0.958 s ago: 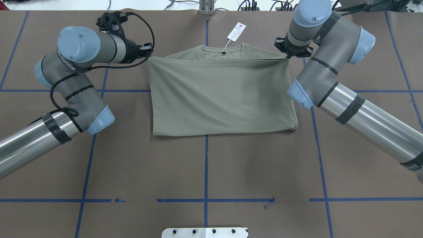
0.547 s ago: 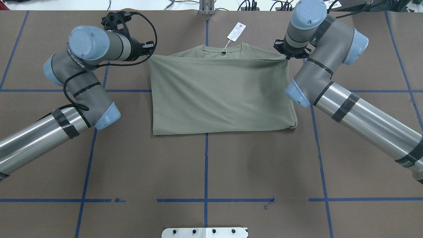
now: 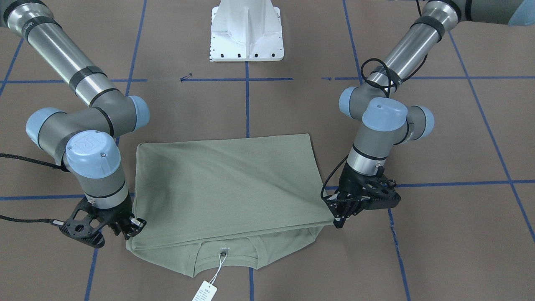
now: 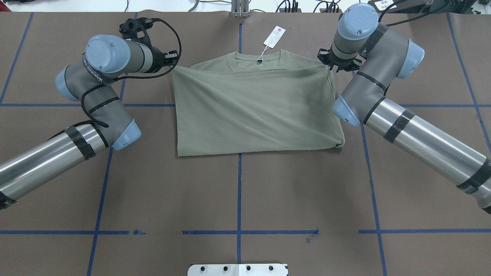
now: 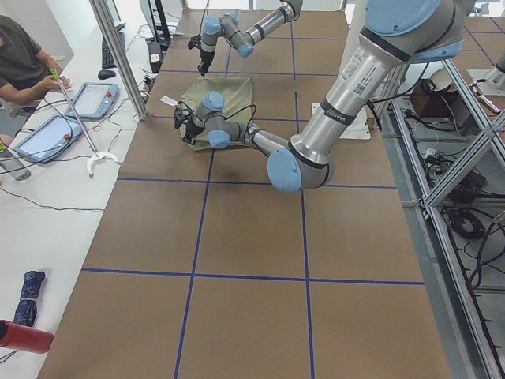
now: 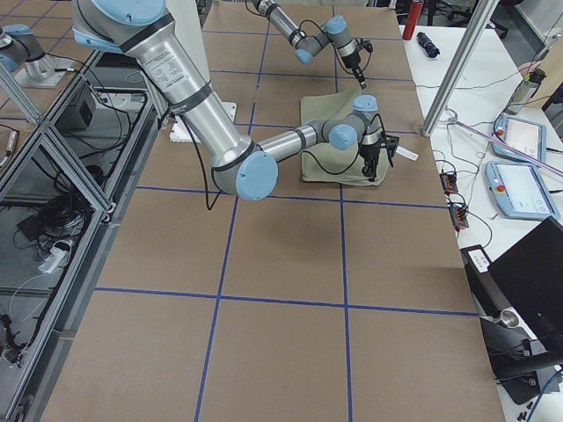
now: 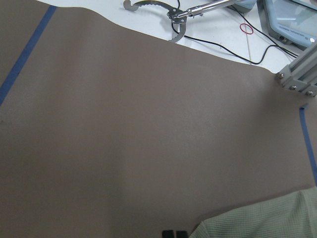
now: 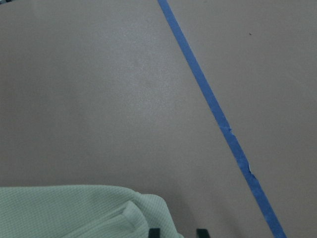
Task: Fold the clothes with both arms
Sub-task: 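Hold the top corners with both grippers and straighten the folded shirt, then move the right gripper down to the folded corner nearest the robot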
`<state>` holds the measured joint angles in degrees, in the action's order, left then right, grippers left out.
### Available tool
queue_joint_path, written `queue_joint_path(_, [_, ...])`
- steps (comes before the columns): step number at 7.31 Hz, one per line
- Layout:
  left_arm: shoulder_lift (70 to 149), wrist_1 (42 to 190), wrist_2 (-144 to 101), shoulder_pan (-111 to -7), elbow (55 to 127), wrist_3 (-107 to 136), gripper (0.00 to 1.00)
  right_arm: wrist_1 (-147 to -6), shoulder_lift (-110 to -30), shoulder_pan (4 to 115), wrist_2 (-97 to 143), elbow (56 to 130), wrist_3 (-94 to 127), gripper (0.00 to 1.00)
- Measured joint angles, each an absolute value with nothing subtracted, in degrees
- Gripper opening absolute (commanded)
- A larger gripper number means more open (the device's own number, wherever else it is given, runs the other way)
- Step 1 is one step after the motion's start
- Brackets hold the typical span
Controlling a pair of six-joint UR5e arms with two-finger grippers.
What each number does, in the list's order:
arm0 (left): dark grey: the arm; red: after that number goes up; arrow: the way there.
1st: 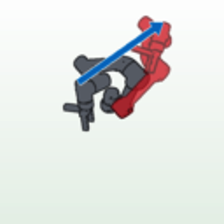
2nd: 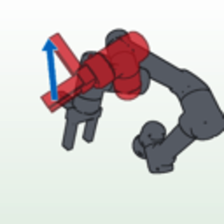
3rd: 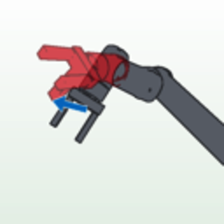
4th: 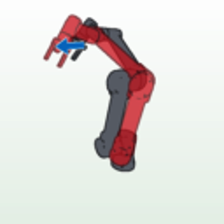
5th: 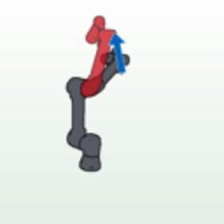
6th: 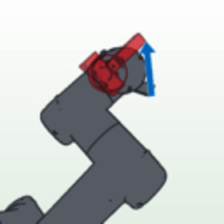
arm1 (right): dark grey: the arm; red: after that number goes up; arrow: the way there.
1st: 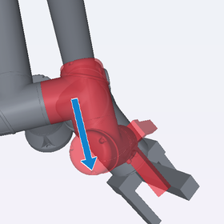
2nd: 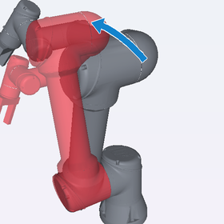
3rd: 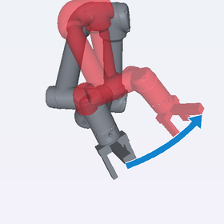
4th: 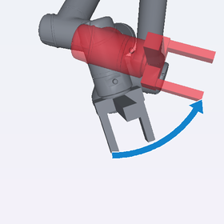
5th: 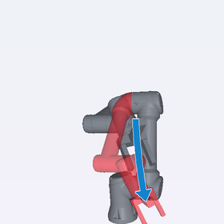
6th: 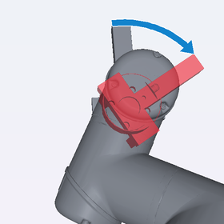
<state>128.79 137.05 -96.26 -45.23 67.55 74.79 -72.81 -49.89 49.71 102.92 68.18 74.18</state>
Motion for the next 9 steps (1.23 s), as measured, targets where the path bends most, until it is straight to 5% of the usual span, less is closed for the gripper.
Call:
queue_joint_path(3, [128.8, 137.2, -96.2, -45.2, 67.7, 74.8, 0.58, -72.5, -50.1, 49.8, 103.3, 69.6, 74.4, 0.6])
queue_joint_path(9, [126.2, 137.0, -96.9, -45.7, 73.6, 74.7, 0.58, -72.3, -71.4, 43.3, 104.9, 98.4, 92.1, 0.7])
